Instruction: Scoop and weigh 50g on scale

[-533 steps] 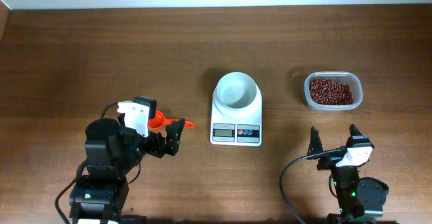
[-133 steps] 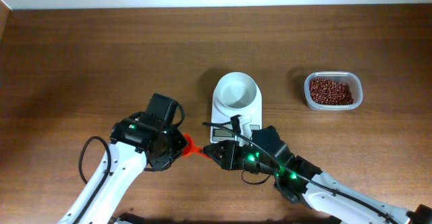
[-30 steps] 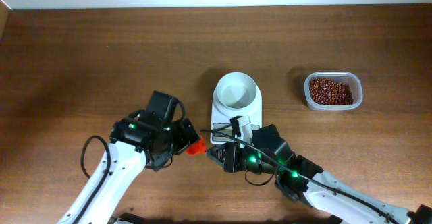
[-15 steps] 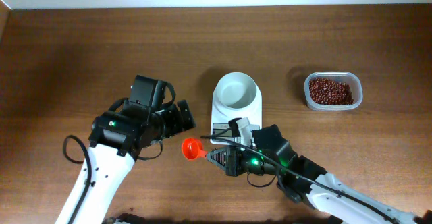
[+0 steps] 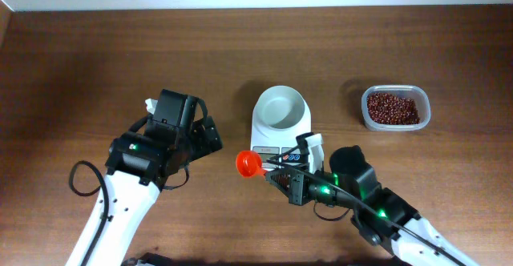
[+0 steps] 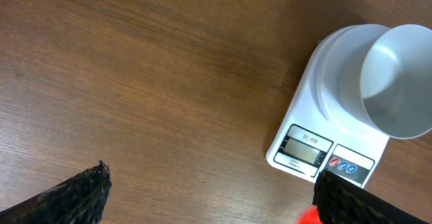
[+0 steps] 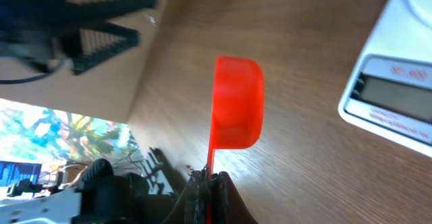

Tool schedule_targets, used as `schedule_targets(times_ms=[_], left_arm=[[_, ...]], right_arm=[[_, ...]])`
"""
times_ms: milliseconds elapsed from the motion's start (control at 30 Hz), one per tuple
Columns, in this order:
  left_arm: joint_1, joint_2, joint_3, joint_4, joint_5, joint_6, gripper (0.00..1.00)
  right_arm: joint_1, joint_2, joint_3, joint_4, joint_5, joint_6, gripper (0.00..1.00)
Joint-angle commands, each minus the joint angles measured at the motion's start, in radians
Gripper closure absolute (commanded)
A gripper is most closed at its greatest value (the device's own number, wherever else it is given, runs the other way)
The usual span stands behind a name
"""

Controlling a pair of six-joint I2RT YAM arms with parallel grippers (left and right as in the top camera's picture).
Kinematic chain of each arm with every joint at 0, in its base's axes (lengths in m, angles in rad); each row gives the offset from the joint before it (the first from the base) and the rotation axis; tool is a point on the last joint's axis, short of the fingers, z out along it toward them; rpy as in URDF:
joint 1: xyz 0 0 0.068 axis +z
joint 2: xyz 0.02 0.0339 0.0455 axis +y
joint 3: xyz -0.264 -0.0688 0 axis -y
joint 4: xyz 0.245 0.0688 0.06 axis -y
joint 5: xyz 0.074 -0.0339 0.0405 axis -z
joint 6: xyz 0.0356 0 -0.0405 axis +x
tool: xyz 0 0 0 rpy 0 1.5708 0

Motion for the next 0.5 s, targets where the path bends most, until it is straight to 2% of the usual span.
schedule_targets(times_ms=[0,267,433,467], left_arm=[[0.004,-0.01,0.016,0.002,-0.038,0.019,0.01],[0.003,-0.009,0.016,0.002,-0.029,0.011,0.01],[0.003,0.009,0.016,0.002,0.031,0.011,0.01],[0.003,0.013,0.016,0.002,0.039,0.011,0.08]], right_arm=[[-0.003,-0.076,0.015,-0.001,0.001,-0.019,0.96],[-0.003,-0.191,0.015,-0.076,0.054,-0.026,0.96],[-0.013,-0.241,0.015,-0.122,0.077,-0.026,0.96],[-0.024,-0.254,0.015,-0.135,0.078,-0.026,0.96]])
